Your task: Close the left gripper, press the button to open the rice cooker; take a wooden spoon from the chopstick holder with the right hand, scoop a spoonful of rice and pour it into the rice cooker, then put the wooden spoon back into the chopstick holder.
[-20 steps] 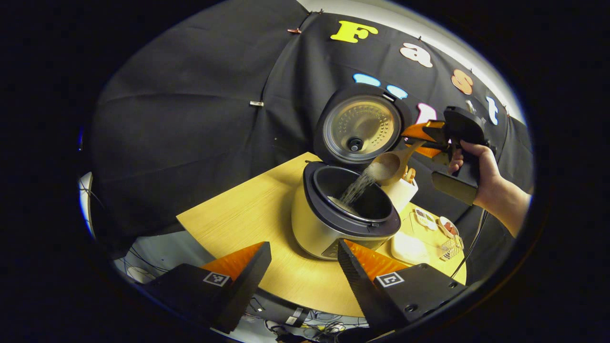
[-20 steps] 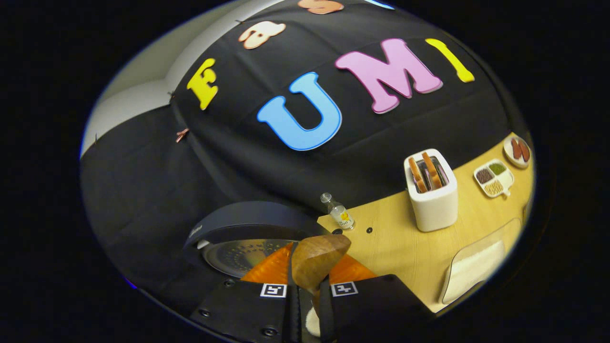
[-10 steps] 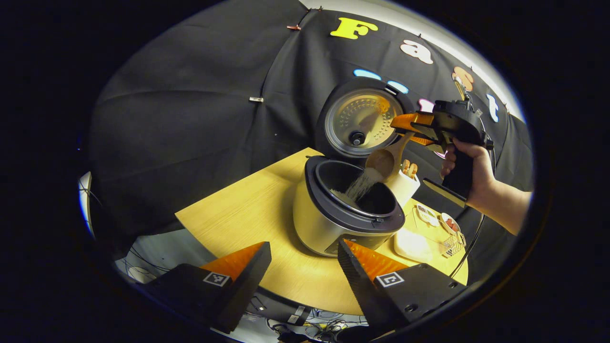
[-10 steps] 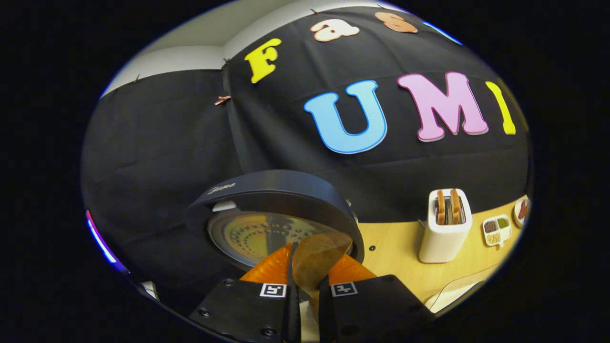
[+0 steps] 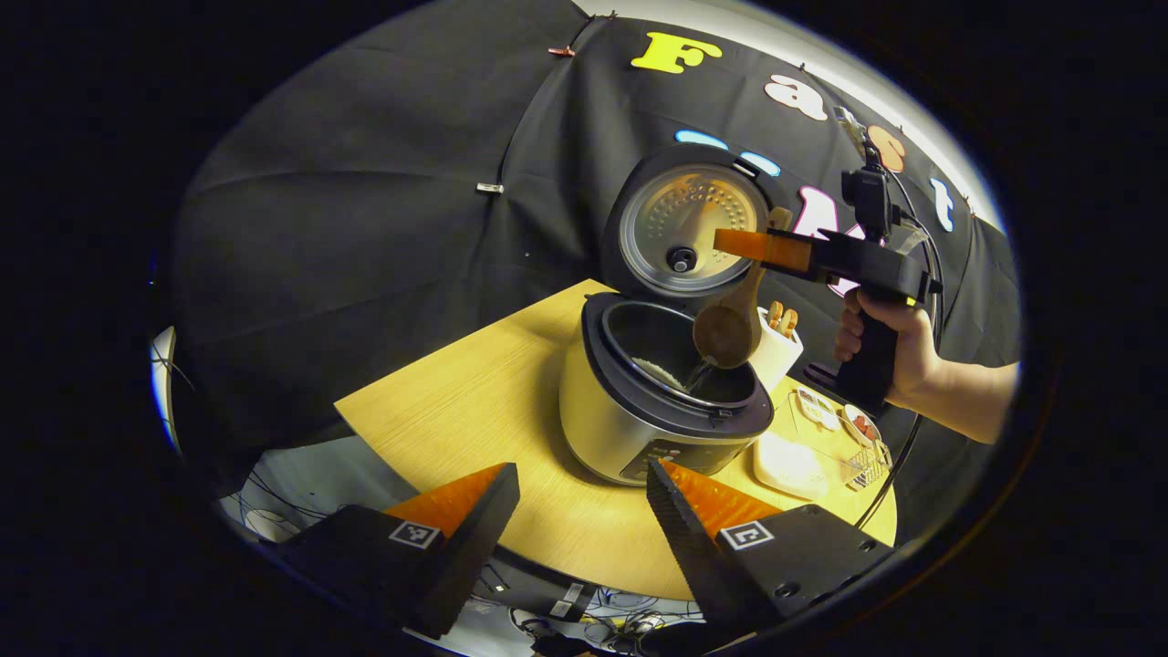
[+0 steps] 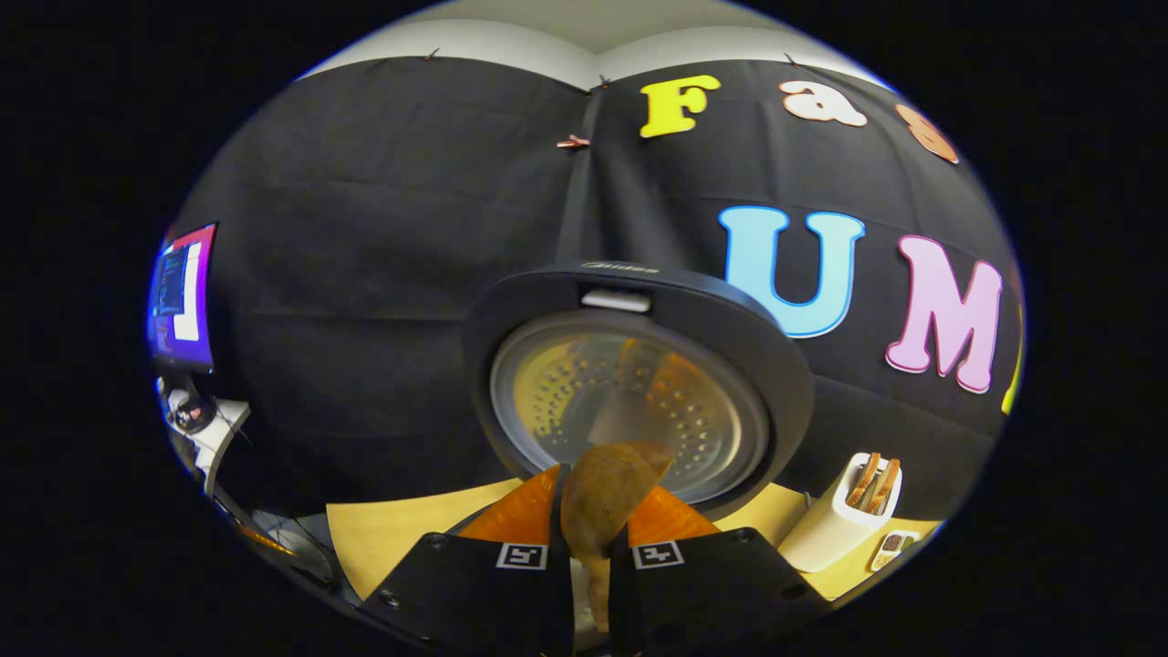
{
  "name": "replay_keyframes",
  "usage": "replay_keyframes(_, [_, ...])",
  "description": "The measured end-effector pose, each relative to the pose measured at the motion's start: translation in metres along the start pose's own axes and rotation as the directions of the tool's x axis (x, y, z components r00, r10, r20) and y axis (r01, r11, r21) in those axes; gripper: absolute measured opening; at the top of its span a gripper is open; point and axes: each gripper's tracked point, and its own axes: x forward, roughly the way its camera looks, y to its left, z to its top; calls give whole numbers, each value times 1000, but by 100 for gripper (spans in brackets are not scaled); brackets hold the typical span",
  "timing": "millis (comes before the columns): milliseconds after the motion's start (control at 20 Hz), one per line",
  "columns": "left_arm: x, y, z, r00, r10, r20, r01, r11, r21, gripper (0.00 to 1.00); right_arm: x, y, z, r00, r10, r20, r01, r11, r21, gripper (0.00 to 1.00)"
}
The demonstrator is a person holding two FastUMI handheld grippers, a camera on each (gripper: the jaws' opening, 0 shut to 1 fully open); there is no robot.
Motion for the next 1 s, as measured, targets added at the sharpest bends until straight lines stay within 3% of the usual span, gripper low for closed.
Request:
replay_keyframes(200, [-2, -1, 1, 1000, 3, 6, -3, 1000, 9, 92, -4, 7, -7, 1000, 26, -18, -26, 999, -36, 19])
replay_keyframes(250, [-2, -1, 2, 1000, 4, 8, -4, 1000, 13, 96, -5, 6, -6, 1000, 23, -17, -24, 999, -34, 19])
replay_keyframes(300, [-2, -2, 4, 1000, 4, 11, -5, 1000, 17, 92, -8, 4, -3, 1000, 18, -14, -18, 1000, -20, 19])
replay_keyframes(500, [-2, -12, 14, 999, -9, 33, 8, 999, 38, 96, -27, -16, 21, 999, -35, 28, 33, 996, 88, 19])
replay_keyframes(800, [5, -47, 39, 995, -67, 77, 59, 993, 101, 92, -94, -96, 49, 977, -201, 74, 180, 959, 220, 19])
replay_keyframes(1000, [10, -75, 58, 988, -97, 119, 82, 989, 125, 96, -161, -178, 46, 930, -358, 80, 324, 904, 280, 19])
